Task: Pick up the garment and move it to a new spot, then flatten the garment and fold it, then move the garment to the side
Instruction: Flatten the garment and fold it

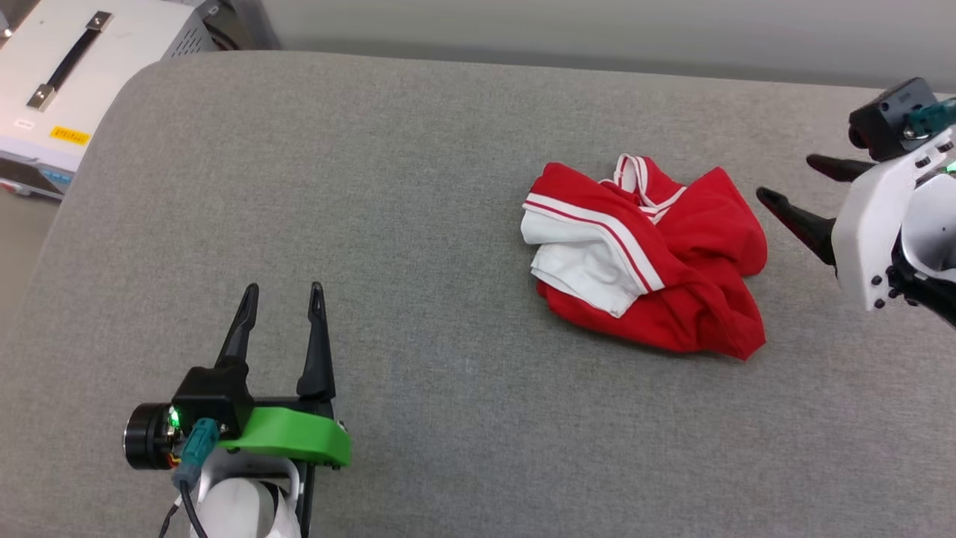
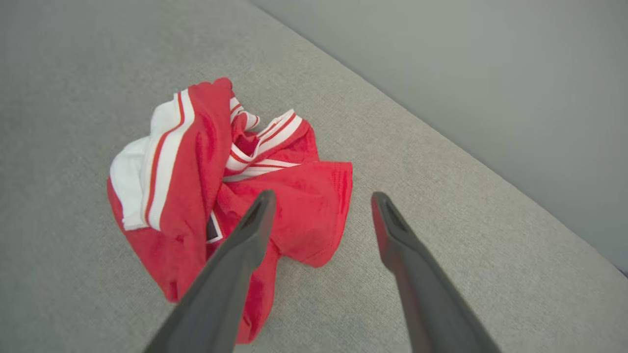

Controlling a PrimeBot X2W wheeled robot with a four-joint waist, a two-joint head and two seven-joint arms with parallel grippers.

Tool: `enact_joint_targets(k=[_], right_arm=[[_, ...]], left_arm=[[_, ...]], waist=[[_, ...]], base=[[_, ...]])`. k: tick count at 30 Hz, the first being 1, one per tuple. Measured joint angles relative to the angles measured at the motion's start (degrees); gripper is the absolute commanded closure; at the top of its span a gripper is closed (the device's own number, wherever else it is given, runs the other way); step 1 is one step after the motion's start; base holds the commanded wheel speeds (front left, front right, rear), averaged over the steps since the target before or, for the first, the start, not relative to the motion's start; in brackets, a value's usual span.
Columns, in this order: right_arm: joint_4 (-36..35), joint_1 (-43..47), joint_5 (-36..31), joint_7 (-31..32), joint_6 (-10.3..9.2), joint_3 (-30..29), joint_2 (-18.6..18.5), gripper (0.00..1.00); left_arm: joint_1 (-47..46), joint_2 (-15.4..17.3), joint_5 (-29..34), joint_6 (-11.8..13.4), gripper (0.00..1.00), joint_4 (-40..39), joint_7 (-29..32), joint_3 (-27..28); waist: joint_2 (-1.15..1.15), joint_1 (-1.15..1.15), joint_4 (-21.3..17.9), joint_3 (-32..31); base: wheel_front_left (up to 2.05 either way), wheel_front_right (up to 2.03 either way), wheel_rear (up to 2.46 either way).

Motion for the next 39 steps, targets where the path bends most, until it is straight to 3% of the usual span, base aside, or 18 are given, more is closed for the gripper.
enact_joint_targets(k=[4,7,17,22,23,24,31,39], right_arm=[[-0.3,-4.7,5.0,11.4,0.01,7.4,-3.5,0.00],[0.4,-7.8,5.5,15.1,0.01,11.8,-4.4,0.00],[10.2,-11.1,8.5,14.6,-0.02,24.2,-2.2,0.00],[11.3,-11.6,10.5,10.3,-0.07,27.1,-2.7,0.00],[11.3,-11.8,10.5,9.1,-0.07,27.7,-2.7,0.83],[11.3,-11.9,10.7,7.6,-0.07,28.3,-2.6,1.00],[7.5,-12.9,12.2,-2.3,0.00,30.3,-2.4,1.00],[-5.0,-9.5,13.7,-10.0,0.00,26.8,-12.0,1.00]], left_arm=[[-1.5,-0.1,0.0,0.0,0.00,-0.6,0.0,-0.3],[-2.7,-0.1,-0.3,0.1,0.00,-1.1,0.0,-0.7],[-5.3,-0.2,-2.2,2.0,0.00,-1.4,0.0,-3.1],[-5.3,-0.2,-2.2,2.4,0.00,-1.2,0.0,-2.9],[-5.3,-0.2,-2.2,2.4,0.00,-1.1,0.0,-2.7],[-5.3,-0.2,-2.2,2.4,0.00,-1.0,0.0,-2.5],[-4.4,-0.2,-1.5,2.4,0.00,-0.4,0.0,-1.6],[0.0,-0.2,-0.6,2.3,0.00,-0.1,0.0,0.6]], waist=[[0.00,0.00,1.0,2.2],[0.00,0.00,1.8,4.1],[0.00,0.00,4.8,9.4],[0.00,0.00,5.5,9.9],[0.00,0.00,5.4,9.8],[0.00,0.00,5.3,9.5],[0.00,0.01,4.0,6.2],[0.00,0.00,1.7,0.5]], base=[[0.00,0.00,0.00],[0.00,0.00,0.00],[0.00,0.00,0.00],[0.00,0.00,0.00],[0.00,0.00,0.00],[0.00,0.00,0.00],[0.00,0.00,0.00],[0.00,0.00,0.00]])
